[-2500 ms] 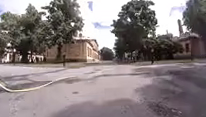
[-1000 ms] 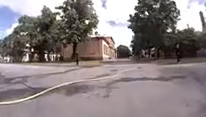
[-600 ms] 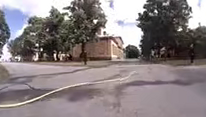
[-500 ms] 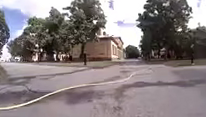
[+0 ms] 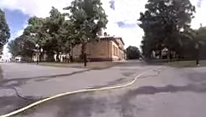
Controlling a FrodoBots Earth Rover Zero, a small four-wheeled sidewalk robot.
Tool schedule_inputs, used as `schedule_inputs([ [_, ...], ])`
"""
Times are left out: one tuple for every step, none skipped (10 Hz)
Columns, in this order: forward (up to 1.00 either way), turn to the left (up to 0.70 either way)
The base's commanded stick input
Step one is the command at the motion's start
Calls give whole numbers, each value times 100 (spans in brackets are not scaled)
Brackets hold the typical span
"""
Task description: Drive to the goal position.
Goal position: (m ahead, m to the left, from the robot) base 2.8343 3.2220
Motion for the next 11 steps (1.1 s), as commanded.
schedule_inputs([
  [70, 0],
  [70, 7],
  [70, 23],
  [70, 28],
  [70, 28],
  [70, 28],
  [70, 28],
  [70, 28],
  [70, 28],
  [70, 28],
  [70, 28],
])
